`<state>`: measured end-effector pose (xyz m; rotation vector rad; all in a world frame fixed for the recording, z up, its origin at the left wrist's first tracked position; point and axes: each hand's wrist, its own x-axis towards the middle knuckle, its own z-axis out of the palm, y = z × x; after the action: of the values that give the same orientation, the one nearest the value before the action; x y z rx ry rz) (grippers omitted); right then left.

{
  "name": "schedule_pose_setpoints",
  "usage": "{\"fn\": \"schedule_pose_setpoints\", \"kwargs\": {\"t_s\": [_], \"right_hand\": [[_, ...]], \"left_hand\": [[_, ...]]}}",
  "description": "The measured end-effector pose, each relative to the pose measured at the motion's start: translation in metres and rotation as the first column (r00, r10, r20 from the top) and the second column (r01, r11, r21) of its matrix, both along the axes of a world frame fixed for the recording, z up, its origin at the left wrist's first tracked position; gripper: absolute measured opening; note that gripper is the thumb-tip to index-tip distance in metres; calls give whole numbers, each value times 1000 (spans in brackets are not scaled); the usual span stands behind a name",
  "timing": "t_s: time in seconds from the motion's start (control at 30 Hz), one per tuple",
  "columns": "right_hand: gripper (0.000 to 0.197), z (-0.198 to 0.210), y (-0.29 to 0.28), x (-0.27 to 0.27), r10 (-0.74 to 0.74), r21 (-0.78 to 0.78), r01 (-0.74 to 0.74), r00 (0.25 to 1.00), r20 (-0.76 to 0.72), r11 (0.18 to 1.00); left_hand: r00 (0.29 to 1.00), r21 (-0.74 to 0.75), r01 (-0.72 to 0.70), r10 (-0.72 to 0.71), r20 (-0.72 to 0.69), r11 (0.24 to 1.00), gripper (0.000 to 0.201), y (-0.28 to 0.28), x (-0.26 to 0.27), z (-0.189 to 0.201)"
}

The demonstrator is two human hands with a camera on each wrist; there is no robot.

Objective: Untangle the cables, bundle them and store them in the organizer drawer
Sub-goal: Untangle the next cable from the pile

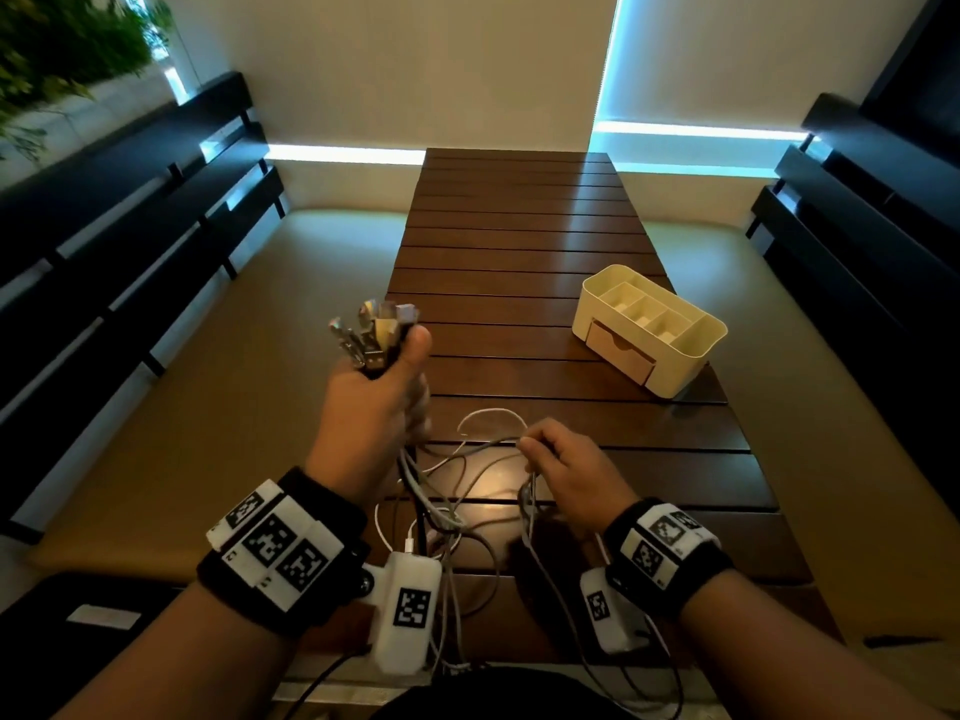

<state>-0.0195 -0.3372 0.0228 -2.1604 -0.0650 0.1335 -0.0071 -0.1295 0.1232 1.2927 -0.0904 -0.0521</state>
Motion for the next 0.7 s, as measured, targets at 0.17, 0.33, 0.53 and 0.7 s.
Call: {"fn": "schedule_pose_setpoints", "kwargs": {"t_s": [0.17, 0.33, 0.53, 0.7], "right_hand": [[4, 46, 17, 6, 32, 95, -62, 957, 288, 994], [7, 70, 23, 10, 34, 120, -105, 875, 484, 987], [9, 57, 12, 11, 86, 83, -122, 933, 351, 989], [13, 25, -6, 22, 90, -105, -72, 981, 175, 992]], "left_hand": [[994, 257, 104, -107, -4, 961, 24, -2, 3, -11], [969, 420, 216, -246, 16, 881, 6, -16, 2, -7], [976, 372, 197, -218, 17, 907, 21, -9, 9, -7], [986, 176, 167, -169, -2, 970, 22, 5, 9, -13]]}}
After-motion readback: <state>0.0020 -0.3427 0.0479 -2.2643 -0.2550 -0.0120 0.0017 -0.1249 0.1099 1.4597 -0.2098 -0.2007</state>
